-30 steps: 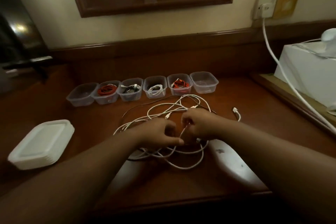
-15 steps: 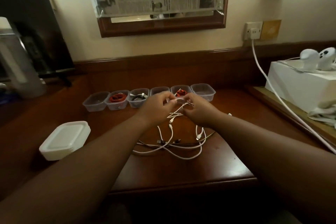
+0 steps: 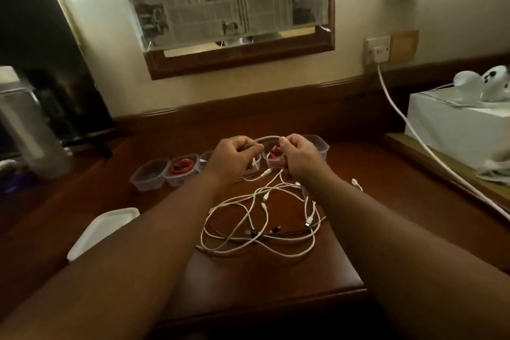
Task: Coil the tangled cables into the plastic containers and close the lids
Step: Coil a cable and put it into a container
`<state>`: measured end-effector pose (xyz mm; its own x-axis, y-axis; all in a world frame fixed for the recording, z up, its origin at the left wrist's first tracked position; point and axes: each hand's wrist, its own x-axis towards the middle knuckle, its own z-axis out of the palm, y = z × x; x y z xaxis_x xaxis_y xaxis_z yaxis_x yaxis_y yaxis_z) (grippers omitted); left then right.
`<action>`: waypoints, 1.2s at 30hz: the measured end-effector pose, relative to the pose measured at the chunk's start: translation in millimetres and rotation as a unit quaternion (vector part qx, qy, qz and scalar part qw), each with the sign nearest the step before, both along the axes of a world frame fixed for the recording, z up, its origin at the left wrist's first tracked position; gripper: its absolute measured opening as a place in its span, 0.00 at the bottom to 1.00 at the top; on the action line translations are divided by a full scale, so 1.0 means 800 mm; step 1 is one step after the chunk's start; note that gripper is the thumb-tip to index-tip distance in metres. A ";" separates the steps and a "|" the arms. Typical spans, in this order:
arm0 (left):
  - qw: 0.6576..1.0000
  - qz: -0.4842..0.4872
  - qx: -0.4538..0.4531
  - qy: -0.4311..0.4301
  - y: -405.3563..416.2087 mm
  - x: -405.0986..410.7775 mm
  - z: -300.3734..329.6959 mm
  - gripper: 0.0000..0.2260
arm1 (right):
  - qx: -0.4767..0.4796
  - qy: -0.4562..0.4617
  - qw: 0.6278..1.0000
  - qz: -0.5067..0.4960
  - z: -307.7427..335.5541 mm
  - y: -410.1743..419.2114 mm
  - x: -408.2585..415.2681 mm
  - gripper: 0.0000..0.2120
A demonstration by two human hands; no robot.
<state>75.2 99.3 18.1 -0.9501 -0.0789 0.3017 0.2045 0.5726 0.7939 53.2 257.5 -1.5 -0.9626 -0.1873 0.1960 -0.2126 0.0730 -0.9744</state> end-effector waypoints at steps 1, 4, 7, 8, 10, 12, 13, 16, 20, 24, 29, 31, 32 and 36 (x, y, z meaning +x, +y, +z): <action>1.000 0.005 -0.002 -0.024 -0.004 0.002 -0.003 0.07 | -0.015 -0.003 1.000 -0.001 0.002 -0.004 -0.001 0.09; 0.995 0.046 0.062 -0.069 -0.011 0.010 -0.009 0.13 | -0.002 -0.013 1.000 0.009 0.002 -0.010 -0.001 0.08; 0.980 0.049 0.177 -0.078 -0.009 0.018 -0.013 0.15 | 0.047 -0.015 0.997 0.062 -0.010 -0.012 0.003 0.06; 0.976 0.042 0.195 -0.086 -0.007 0.021 -0.014 0.15 | 0.069 -0.019 0.994 0.086 -0.014 -0.012 0.006 0.07; 0.971 0.024 0.216 -0.098 -0.003 0.023 -0.013 0.14 | 0.146 0.000 0.982 0.119 -0.023 -0.015 0.013 0.14; 0.964 0.015 0.244 -0.104 0.002 0.026 -0.009 0.13 | 0.244 0.049 0.963 0.103 -0.033 -0.020 0.016 0.18; 0.960 0.014 0.259 -0.106 0.003 0.027 -0.007 0.12 | 0.284 0.077 0.952 0.084 -0.039 -0.023 0.015 0.18; 0.956 -0.006 0.271 -0.109 0.004 0.025 -0.008 0.13 | 0.337 0.110 0.934 0.034 -0.050 -0.028 0.010 0.08; 0.948 -0.077 0.301 -0.074 0.008 0.030 -0.023 0.15 | 0.108 0.024 0.993 0.040 -0.037 -0.024 0.015 0.10; 0.955 -0.171 0.209 -0.119 0.018 0.027 -0.069 0.21 | -0.222 -0.123 0.967 -0.002 -0.004 -0.022 0.012 0.13; 0.973 -0.094 -0.158 -0.136 0.009 0.002 -0.119 0.04 | -0.378 -0.202 0.903 0.029 0.026 -0.002 0.001 0.18; 0.977 -0.011 -0.201 -0.077 -0.011 -0.012 -0.126 0.06 | -0.272 -0.172 0.947 0.021 0.020 0.004 -0.007 0.16; 0.977 0.030 -0.205 -0.042 -0.022 -0.016 -0.124 0.09 | -0.172 -0.140 0.975 0.006 0.014 0.007 -0.012 0.14; 0.894 0.189 -0.405 0.041 -0.043 -0.017 -0.075 0.19 | 0.143 -0.036 0.989 0.012 -0.017 0.003 -0.023 0.08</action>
